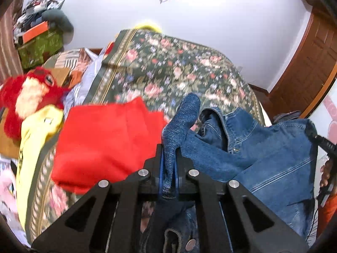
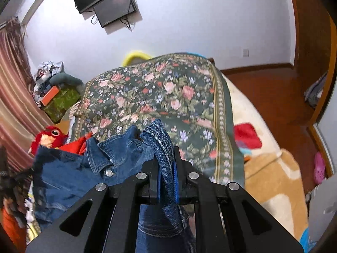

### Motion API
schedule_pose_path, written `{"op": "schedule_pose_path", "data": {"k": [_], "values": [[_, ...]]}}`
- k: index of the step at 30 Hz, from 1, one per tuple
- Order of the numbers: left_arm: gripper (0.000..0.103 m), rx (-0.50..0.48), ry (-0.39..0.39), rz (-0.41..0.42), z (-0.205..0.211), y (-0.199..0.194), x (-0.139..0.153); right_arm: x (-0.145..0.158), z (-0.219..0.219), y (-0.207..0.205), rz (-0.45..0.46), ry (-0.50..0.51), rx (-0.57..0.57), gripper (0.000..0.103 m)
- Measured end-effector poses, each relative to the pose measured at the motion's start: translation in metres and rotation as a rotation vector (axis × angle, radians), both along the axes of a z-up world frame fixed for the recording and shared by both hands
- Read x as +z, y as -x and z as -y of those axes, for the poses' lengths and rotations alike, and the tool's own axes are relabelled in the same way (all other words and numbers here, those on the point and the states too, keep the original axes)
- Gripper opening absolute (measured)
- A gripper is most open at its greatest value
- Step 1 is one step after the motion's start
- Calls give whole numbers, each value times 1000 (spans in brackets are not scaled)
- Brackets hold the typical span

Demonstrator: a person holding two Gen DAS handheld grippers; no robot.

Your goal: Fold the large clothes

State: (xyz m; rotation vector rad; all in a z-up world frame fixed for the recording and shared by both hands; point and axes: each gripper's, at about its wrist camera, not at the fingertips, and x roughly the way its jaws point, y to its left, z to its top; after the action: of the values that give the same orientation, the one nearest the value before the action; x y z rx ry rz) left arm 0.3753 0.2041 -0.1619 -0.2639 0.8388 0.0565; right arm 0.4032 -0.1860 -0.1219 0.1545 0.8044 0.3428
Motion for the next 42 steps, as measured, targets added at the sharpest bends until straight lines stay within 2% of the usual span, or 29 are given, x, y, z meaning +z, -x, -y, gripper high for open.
{"op": "schedule_pose_path", "data": {"k": [5, 12, 17, 19, 23, 25, 29, 35, 37, 38, 39, 40, 42], "values": [[7, -3, -56, -8, 4, -44, -2, -13, 3, -24, 5, 45, -53, 8], [7, 42, -58, -121, -18, -88, -56, -63, 23, -65, -115, 72, -137, 8], [11, 94, -66, -171, -36, -97, -93, -106, 32, -76, -208, 92, -162, 10], [11, 101, -58, -183, -41, -96, -101, -119, 34, -78, -251, 100, -170, 16], [14, 94, -63, -198, -46, -92, -111, -127, 40, -76, -289, 99, -198, 22], [17, 93, -85, -198, -45, -88, -108, -123, 43, -74, -310, 100, -212, 28], [18, 79, -123, -192, -36, -77, -92, -108, 46, -65, -323, 83, -225, 30], [18, 11, -160, -134, -13, -49, -49, -60, 43, -33, -253, 61, -211, 31], [19, -6, -168, -105, -5, -37, -33, -44, 41, -24, -224, 54, -206, 36], [21, -15, -170, -87, -1, -30, -23, -34, 41, -17, -207, 50, -202, 39], [28, -22, -172, -68, 3, -22, -14, -22, 40, -8, -182, 47, -200, 46], [35, -25, -175, -52, 6, -16, -7, -14, 38, -3, -159, 48, -200, 48], [44, -32, -188, -10, 11, 0, 10, 8, 33, 13, -101, 79, -183, 49]]}}
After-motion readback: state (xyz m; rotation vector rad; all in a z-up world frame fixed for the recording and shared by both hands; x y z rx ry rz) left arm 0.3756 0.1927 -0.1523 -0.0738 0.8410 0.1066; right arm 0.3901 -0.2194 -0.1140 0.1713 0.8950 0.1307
